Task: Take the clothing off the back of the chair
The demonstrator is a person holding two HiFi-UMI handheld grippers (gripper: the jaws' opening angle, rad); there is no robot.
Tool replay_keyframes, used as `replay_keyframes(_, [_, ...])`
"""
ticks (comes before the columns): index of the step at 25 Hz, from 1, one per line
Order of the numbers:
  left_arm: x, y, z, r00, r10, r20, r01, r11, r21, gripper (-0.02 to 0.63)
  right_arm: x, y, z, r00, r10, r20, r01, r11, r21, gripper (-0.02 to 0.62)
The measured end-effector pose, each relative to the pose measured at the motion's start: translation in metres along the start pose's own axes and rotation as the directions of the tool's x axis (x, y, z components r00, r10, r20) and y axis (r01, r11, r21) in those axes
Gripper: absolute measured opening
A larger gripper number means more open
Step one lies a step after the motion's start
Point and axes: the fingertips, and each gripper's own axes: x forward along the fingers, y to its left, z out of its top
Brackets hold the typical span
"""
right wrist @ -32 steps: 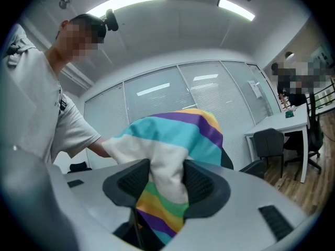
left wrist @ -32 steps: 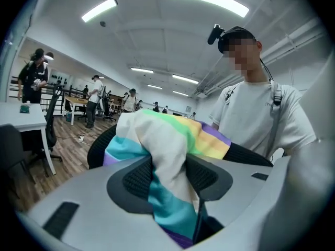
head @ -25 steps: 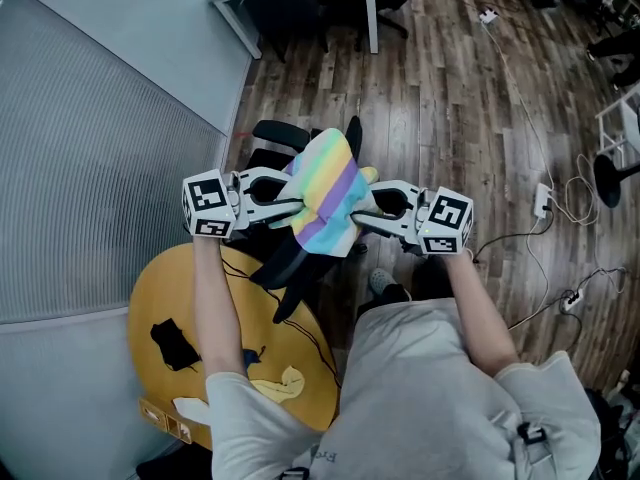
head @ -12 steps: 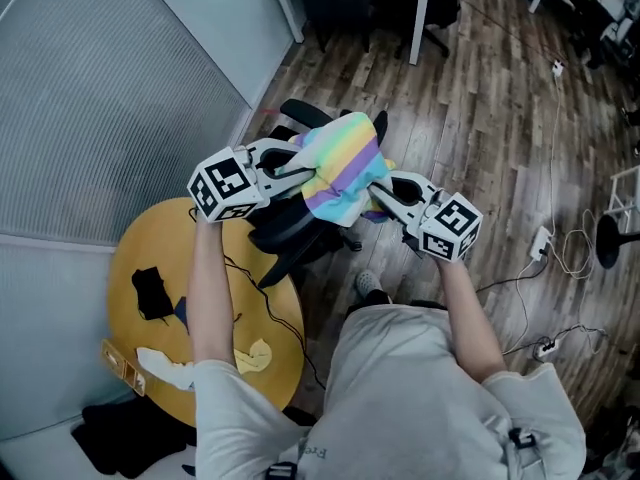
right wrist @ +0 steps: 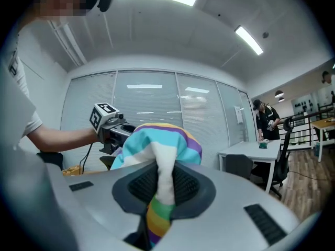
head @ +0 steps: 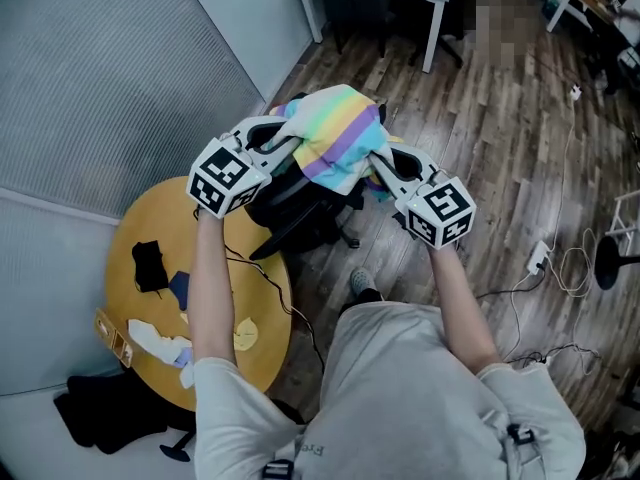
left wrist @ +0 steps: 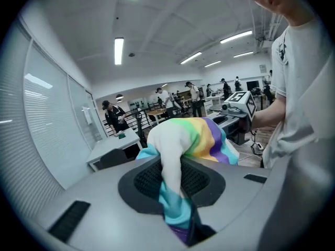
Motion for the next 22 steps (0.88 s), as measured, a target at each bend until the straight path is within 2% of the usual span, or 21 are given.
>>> replay_keyframes(4, [-0.011,0.002,0.009,0.992,0.126,-0.024,-0.126,0.992,-0.017,0.091,-0.001,-0.001,0.012,0.999,-0.033,-0.009,0.033,0.998,-0.047,0.063])
replay_keyframes(8, [-0.022,0.007,0.019,0.968,0.247,-0.029,-0.248,0.968,-0.029,0.091,0.0,-0.002,0.029,0.999,-0.044,0.002,0.044,0.996,-0.083,0.063])
replay_keyframes(12, [-0.035,0.017,0.028,0.919,0.392,-0.041,-0.392,0.92,0.028,0.089,0.002,0.003,0.045,0.999,-0.035,0.019,0.036,0.995,-0.096,0.063])
replay_keyframes(14, [-0.04,0.022,0.035,0.894,0.447,-0.03,-0.446,0.895,0.027,0.089,0.006,0.004,0.05,0.999,-0.037,0.018,0.039,0.995,-0.091,0.062])
replay_keyframes(18, [-0.05,0.024,0.053,0.862,0.506,-0.004,-0.506,0.862,0.001,0.087,0.005,0.004,0.064,0.997,-0.062,0.039,0.065,0.994,-0.09,0.061])
replay_keyframes(22, [-0.057,0.016,0.073,0.855,0.518,0.033,-0.519,0.855,0.009,0.087,-0.009,0.002,0.083,0.994,-0.074,0.085,0.083,0.99,-0.112,0.061])
